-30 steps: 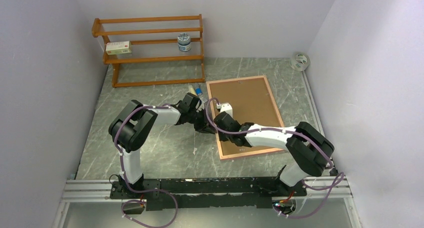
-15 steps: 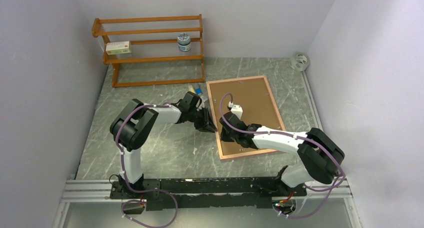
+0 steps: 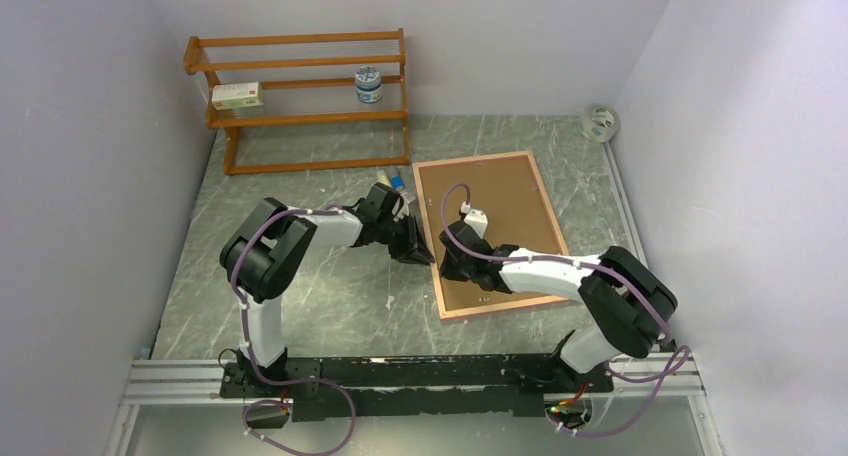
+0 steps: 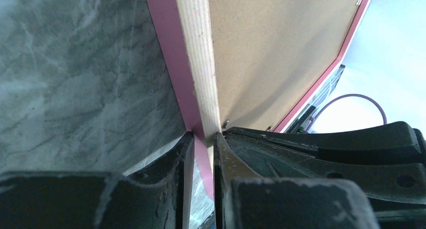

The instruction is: Put the photo into the frame

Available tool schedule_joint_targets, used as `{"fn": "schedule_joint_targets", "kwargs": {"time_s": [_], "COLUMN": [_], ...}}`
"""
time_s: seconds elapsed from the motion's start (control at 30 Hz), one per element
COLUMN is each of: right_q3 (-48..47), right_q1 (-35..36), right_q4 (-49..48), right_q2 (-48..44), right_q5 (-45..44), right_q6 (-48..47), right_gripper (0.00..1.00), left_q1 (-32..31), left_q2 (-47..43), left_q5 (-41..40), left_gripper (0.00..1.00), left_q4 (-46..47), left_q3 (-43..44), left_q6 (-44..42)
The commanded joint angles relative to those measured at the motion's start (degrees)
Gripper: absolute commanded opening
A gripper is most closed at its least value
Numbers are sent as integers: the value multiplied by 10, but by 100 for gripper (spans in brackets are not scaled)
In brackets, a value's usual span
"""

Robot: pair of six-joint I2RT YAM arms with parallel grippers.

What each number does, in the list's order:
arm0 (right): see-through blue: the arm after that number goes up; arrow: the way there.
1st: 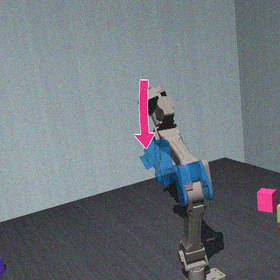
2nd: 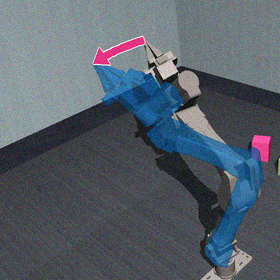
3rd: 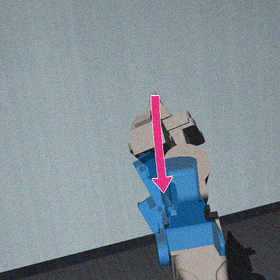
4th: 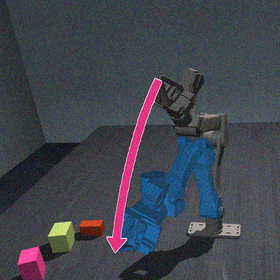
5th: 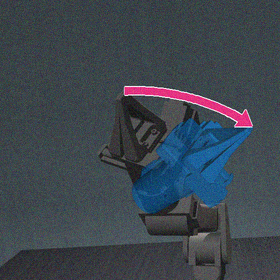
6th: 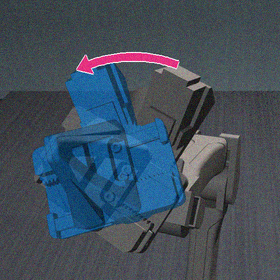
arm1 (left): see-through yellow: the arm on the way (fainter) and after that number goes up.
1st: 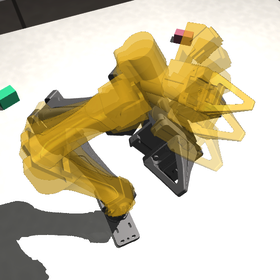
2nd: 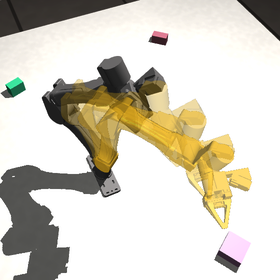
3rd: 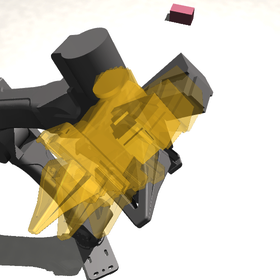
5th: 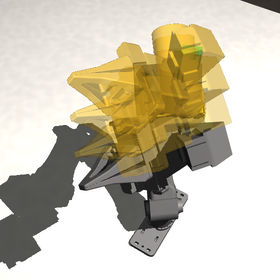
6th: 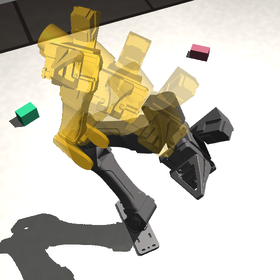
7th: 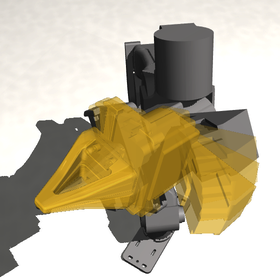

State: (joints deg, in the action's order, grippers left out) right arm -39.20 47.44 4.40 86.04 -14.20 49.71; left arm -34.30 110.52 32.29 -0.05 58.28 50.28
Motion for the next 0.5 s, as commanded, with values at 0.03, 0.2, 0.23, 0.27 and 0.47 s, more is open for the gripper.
{"fn": "schedule_joint_targets", "kwargs": {"time_s": [0.03,0.2,0.23,0.27,0.47], "right_q3": [-13,-25,-26,-24,-16], "right_q1": [-3,-3,-3,-2,1], "right_q4": [-11,19,21,21,13], "right_q2": [27,48,51,54,74], "right_q5": [11,2,4,7,7], "right_q6": [4,-9,-10,-10,3], "right_gripper": [10,6,6,4,0], "left_q1": [6,6,6,6,5], "left_q2": [47,46,47,47,56], "left_q5": [-150,-147,-146,-145,-137], "left_gripper": [20,19,18,18,16], "left_q4": [-47,-41,-38,-36,-23], "left_q3": [-19,-24,-26,-27,-35], "left_q6": [-36,-35,-34,-33,-27]}}
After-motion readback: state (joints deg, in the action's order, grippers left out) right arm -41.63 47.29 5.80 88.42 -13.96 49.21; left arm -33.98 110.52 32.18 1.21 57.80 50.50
